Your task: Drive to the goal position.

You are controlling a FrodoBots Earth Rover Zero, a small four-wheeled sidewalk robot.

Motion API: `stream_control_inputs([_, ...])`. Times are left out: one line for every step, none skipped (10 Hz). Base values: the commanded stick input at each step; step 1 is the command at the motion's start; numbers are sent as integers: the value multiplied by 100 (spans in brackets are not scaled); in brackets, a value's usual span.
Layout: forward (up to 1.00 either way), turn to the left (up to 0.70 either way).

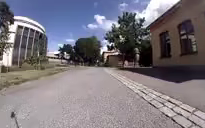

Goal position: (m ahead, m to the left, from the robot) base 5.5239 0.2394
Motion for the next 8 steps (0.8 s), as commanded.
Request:
stream_control_inputs([85, 0])
stream_control_inputs([85, 0])
stream_control_inputs([85, 0])
stream_control_inputs([85, 0])
stream_control_inputs([85, 0])
stream_control_inputs([85, 0])
stream_control_inputs([85, 0])
stream_control_inputs([85, 0])
